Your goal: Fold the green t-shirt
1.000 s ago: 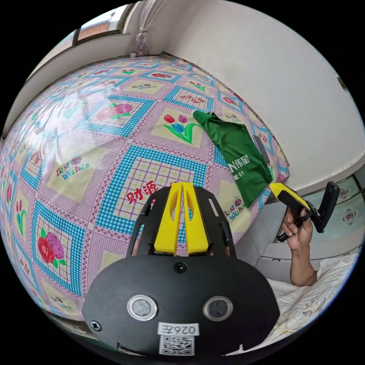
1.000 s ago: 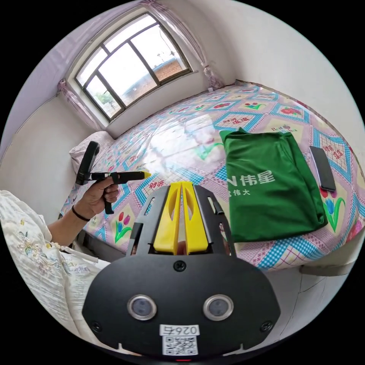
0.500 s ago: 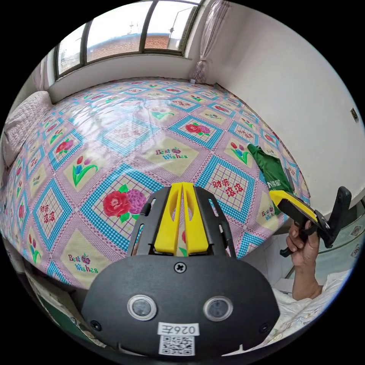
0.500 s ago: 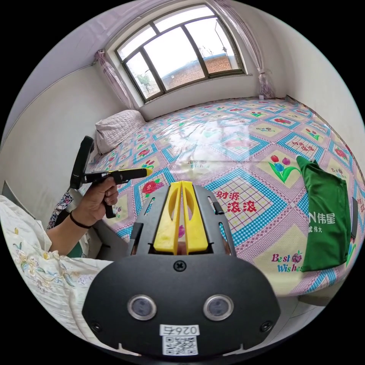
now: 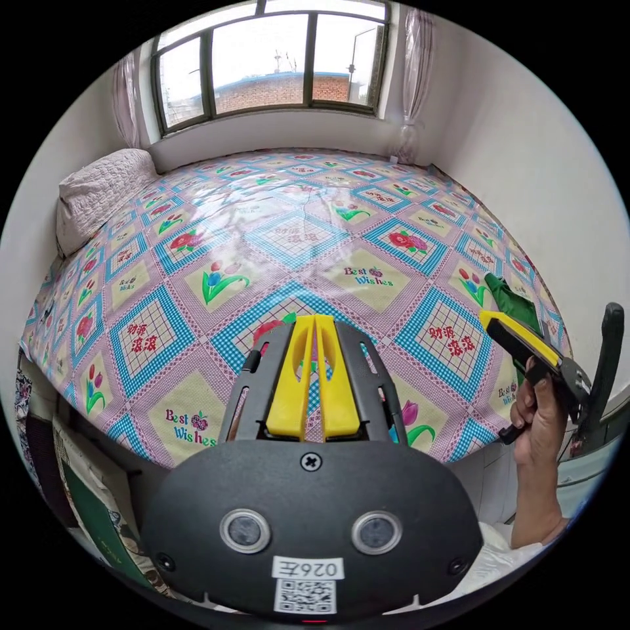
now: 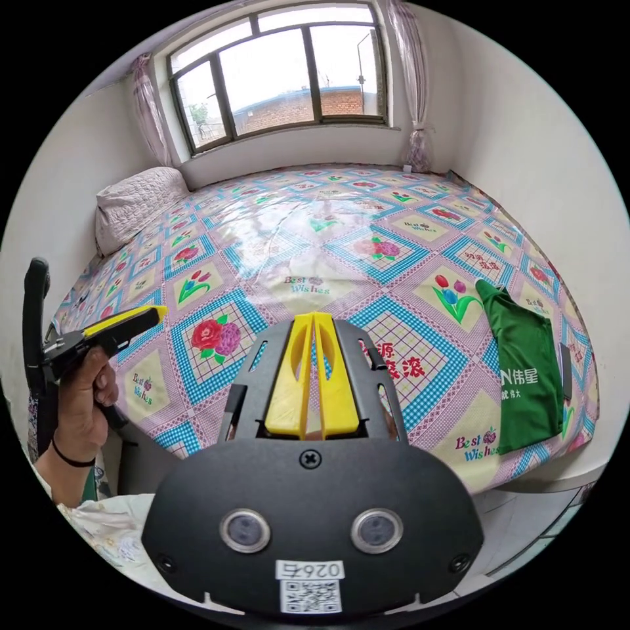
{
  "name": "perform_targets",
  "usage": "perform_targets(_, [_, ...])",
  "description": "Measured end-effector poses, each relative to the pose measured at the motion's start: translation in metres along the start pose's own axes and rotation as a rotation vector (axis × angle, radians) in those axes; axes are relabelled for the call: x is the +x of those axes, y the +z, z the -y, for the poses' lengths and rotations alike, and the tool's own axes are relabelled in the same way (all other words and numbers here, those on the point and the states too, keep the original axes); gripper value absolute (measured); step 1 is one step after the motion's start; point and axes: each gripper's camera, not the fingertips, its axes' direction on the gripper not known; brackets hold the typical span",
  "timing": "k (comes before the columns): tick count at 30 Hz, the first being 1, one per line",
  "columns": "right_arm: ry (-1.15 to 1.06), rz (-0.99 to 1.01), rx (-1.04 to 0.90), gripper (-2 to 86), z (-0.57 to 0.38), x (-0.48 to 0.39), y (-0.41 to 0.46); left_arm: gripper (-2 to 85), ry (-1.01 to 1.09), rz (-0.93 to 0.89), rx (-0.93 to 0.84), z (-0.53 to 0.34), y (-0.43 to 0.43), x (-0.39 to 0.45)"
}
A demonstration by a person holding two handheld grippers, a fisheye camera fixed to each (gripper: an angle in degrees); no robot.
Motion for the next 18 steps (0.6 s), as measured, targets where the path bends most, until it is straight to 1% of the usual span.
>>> perform_targets(5, [-0.018, -0.104, -0.006, -0.9, 0.009, -0.016, 0.010, -1.0, -0.008, 0.020, 0.008, -0.014, -0.009, -0.007])
perform_targets(13, [0.001, -0.139, -0.040, -0.9, 0.005, -0.022, 0.017, -1.0, -0.009, 0.046, 0.012, -0.036, -0.019, -0.008])
perform_targets(18, [0.004, -0.134, -0.042, -0.9, -0.002, -0.027, 0.013, -1.0, -0.008, 0.029, 0.003, -0.048, -0.023, -0.004])
